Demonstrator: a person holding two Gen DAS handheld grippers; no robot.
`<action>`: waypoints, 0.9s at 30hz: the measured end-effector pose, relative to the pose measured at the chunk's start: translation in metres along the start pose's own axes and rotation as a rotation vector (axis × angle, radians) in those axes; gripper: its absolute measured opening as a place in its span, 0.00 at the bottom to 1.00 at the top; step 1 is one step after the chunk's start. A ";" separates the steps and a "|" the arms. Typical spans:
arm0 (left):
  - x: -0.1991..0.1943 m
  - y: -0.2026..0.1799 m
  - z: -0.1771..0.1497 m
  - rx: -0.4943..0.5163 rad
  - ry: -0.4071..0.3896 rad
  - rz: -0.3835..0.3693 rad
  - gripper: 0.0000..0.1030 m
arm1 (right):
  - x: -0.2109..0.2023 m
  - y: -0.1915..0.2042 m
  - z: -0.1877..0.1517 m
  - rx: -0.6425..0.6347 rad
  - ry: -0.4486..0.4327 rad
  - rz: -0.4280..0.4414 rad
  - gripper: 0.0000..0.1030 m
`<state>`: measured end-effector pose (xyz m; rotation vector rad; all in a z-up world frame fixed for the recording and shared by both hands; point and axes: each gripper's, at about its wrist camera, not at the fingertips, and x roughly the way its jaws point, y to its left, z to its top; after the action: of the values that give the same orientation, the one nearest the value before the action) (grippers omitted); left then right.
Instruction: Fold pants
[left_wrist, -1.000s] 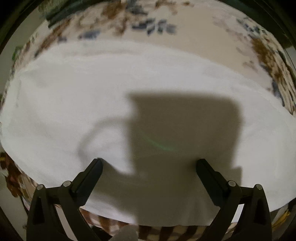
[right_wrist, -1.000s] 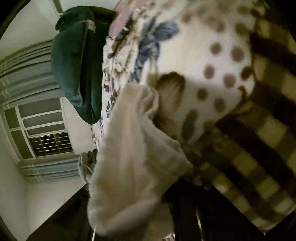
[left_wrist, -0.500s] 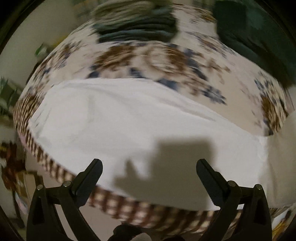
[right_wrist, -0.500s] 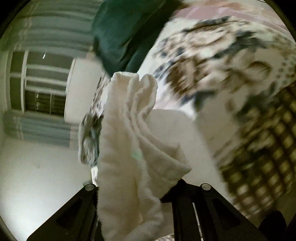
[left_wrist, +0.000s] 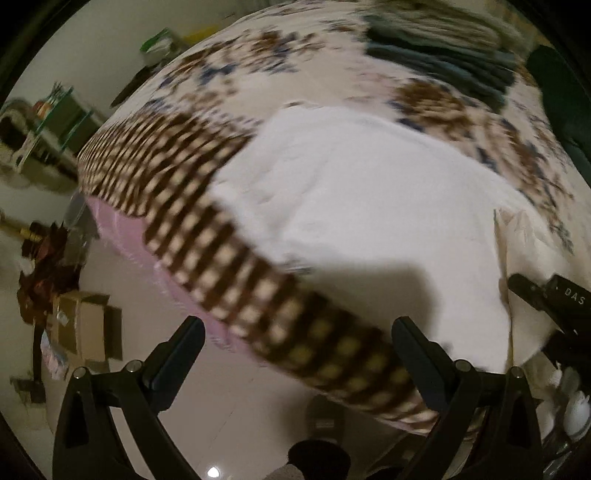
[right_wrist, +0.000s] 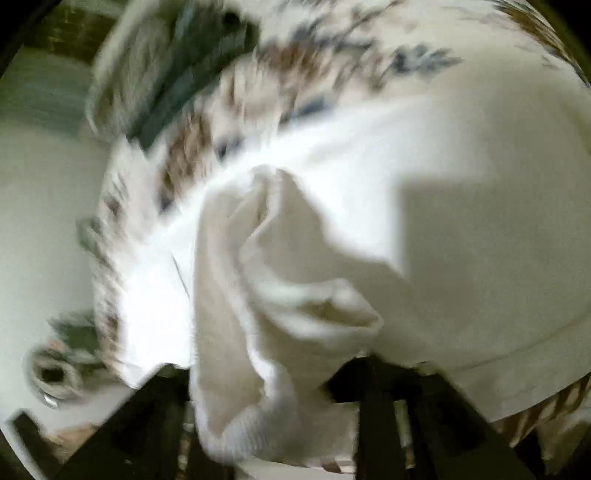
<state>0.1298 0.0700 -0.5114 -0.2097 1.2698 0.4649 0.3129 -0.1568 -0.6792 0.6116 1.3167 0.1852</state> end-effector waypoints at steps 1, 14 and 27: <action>0.003 0.008 0.000 -0.016 0.010 0.003 1.00 | 0.006 0.009 -0.002 -0.021 0.011 -0.004 0.53; -0.006 -0.074 0.043 0.003 0.027 -0.207 1.00 | -0.089 -0.059 0.028 0.048 -0.019 -0.087 0.71; 0.081 -0.189 0.082 0.226 0.126 -0.017 0.77 | -0.050 -0.136 0.066 -0.038 0.141 -0.443 0.71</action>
<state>0.3032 -0.0478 -0.5833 -0.0595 1.4312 0.2935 0.3333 -0.3132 -0.6995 0.2661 1.5481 -0.1110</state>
